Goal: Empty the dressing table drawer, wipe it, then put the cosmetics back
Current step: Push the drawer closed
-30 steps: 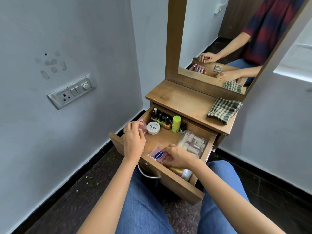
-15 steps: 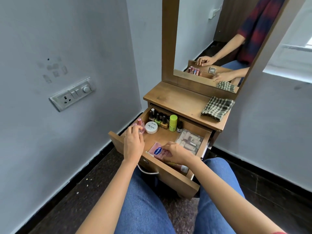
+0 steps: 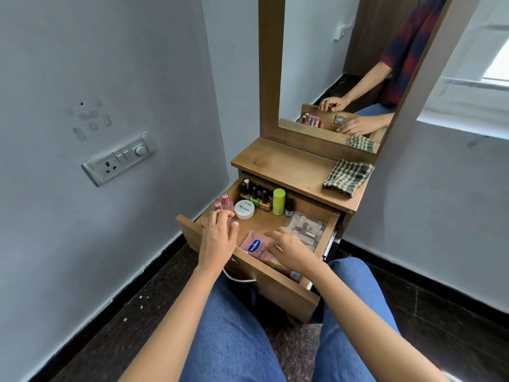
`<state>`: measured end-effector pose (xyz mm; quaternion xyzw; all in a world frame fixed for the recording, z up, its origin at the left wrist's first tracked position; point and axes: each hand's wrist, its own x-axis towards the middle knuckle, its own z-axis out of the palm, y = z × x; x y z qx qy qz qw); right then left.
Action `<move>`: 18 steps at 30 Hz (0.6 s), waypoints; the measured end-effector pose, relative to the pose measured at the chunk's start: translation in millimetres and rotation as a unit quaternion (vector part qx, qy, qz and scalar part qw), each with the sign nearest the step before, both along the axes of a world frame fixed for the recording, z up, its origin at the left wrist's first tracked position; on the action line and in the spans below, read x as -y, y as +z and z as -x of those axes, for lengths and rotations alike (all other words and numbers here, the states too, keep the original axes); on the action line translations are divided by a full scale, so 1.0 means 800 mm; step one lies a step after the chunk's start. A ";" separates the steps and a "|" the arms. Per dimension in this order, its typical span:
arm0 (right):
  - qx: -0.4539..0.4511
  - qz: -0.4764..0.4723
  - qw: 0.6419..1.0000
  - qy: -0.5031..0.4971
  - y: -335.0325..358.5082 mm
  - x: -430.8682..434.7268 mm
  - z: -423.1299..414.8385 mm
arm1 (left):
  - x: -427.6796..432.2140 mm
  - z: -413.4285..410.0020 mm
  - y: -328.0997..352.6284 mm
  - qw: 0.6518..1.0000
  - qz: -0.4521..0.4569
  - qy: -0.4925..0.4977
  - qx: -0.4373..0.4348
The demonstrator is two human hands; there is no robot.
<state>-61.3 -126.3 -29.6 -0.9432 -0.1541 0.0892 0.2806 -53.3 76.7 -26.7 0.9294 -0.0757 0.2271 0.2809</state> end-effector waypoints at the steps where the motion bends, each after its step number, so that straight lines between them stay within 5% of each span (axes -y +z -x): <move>1: 0.020 -0.031 0.999 -0.014 0.009 0.000 0.012 | -0.001 0.004 -0.003 1.000 -0.007 -0.015 0.007; 5: 0.095 -0.034 0.995 0.018 0.026 -0.006 0.080 | 0.002 0.018 -0.023 0.996 -0.074 -0.049 -0.001; 10: 0.223 0.136 0.965 0.011 0.000 -0.011 0.109 | 0.013 0.014 -0.030 0.995 -0.093 -0.031 -0.036; 18: 0.235 0.144 0.961 -0.031 0.005 0.011 0.070 | 0.037 -0.021 -0.019 0.992 -0.087 -0.047 -0.074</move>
